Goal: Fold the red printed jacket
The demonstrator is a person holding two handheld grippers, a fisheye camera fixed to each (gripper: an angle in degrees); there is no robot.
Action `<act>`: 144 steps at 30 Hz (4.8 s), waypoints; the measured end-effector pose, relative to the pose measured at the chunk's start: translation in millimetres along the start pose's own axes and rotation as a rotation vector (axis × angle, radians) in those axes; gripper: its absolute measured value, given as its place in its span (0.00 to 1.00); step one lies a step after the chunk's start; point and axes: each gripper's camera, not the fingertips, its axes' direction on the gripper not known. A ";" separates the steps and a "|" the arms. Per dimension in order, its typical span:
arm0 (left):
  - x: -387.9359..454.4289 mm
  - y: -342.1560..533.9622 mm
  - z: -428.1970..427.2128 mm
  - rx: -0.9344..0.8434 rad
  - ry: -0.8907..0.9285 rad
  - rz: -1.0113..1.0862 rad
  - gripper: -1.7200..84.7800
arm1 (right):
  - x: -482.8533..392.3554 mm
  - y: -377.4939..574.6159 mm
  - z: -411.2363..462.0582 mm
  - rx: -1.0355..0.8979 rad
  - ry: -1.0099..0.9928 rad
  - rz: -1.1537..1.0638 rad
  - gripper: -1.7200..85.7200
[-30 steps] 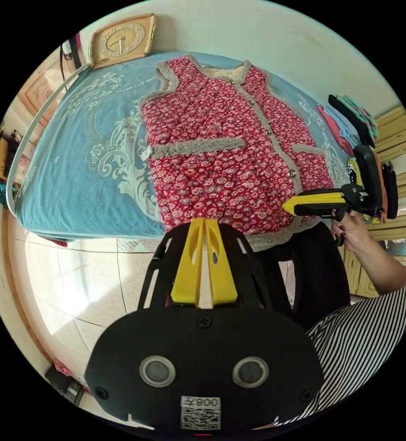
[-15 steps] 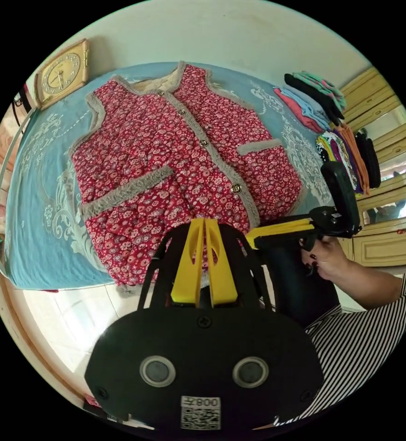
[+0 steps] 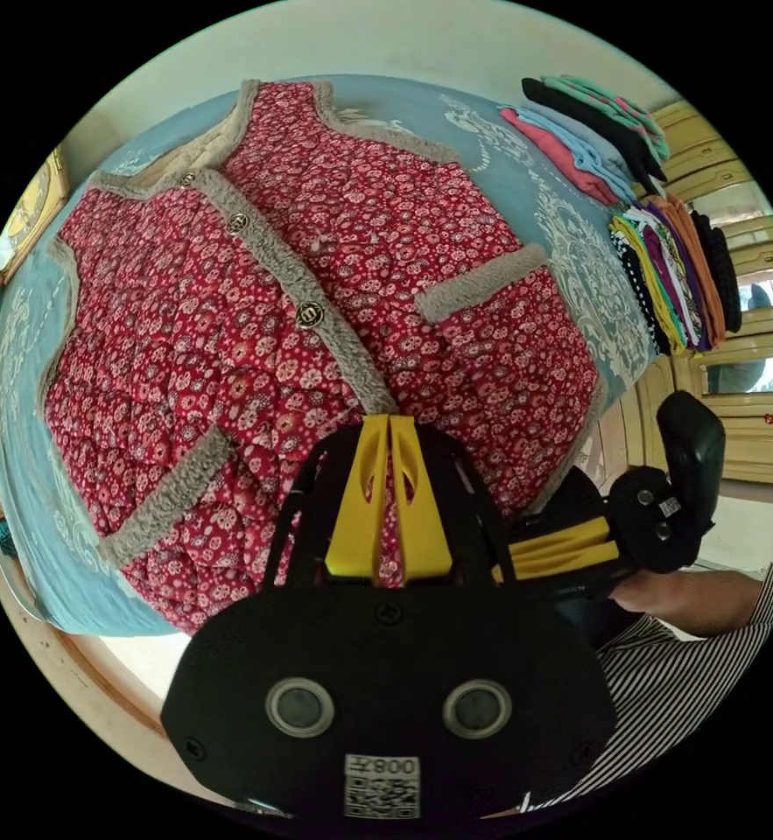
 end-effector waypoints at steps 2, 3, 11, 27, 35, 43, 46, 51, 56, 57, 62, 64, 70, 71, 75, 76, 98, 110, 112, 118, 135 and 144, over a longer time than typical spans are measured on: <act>2.2 2.6 -11.5 0.056 -0.020 0.029 0.02 | -0.3 5.0 -23.9 0.038 0.005 -0.019 0.02; 2.5 3.5 -12.6 0.067 -0.019 0.032 0.02 | -0.1 7.1 -31.8 0.061 0.003 -0.024 0.02; -29.2 -6.6 8.7 0.077 0.082 -0.015 0.02 | 54.2 4.3 -78.3 0.156 -0.004 0.087 0.02; -199.8 -73.4 -29.1 0.261 -0.130 -0.189 0.02 | 65.1 -129.0 -210.6 0.377 0.152 -0.030 0.02; -263.6 -91.6 11.8 0.214 -0.115 -0.192 0.02 | 92.8 -224.4 -193.9 0.255 0.456 0.030 0.02; -328.6 -119.2 -43.9 0.442 -0.188 -0.187 0.02 | 38.0 -262.1 -219.4 0.401 0.499 -0.136 0.02; -372.7 -155.5 -44.3 0.421 -0.195 -0.245 0.02 | 20.8 -320.8 -223.4 0.414 0.540 -0.219 0.02; -437.5 -199.7 -14.9 0.291 -0.153 -0.339 0.02 | 13.8 -424.1 -217.2 0.379 0.592 -0.246 0.02; -460.7 -190.8 -8.9 0.362 -0.101 -0.314 0.03 | 36.8 -485.5 -180.0 0.244 0.640 -0.206 0.02; -462.1 -187.8 -11.2 0.374 -0.092 -0.318 0.03 | 36.4 -487.1 -180.1 0.232 0.633 -0.200 0.02; -472.1 -161.5 -49.1 0.564 0.012 -0.191 0.10 | 1.4 -471.7 -198.4 0.303 0.654 -0.317 0.04; -483.0 -163.4 -59.3 0.573 -0.003 -0.183 0.15 | -11.3 -468.6 -211.5 0.349 0.652 -0.369 0.07; -522.6 -208.3 -44.9 0.307 0.000 -0.157 0.19 | -9.2 -519.4 -215.5 0.182 0.662 -0.370 0.15; -524.3 -216.0 -38.8 0.260 -0.018 -0.149 0.19 | -4.0 -530.7 -208.8 0.110 0.662 -0.356 0.15; -518.6 -224.1 -36.5 0.204 -0.104 -0.093 0.17 | 4.3 -547.1 -190.1 0.013 0.679 -0.348 0.15; -515.9 -223.8 -39.2 0.188 -0.113 -0.090 0.16 | 2.6 -548.1 -186.7 0.016 0.683 -0.353 0.15; -327.4 -10.9 -249.7 0.498 -0.103 0.016 0.03 | -197.7 -301.4 -261.9 0.237 0.658 -0.644 0.05; -178.3 189.0 -252.4 0.436 -0.067 0.091 0.04 | -256.1 -60.5 -232.0 0.183 0.596 -0.750 0.05; -163.2 209.1 -238.6 0.393 -0.077 0.077 0.04 | -251.3 -35.4 -222.9 0.164 0.598 -0.739 0.05; -123.5 256.6 -203.5 0.270 -0.121 0.047 0.05 | -221.3 26.7 -200.9 0.115 0.557 -0.642 0.06; -85.4 331.5 -152.0 0.069 -0.140 -0.063 0.08 | -157.8 108.5 -151.6 0.000 0.569 -0.446 0.07; -89.4 391.3 -187.5 0.220 -0.004 -0.116 0.10 | -131.1 132.2 -162.8 0.062 0.517 -0.381 0.08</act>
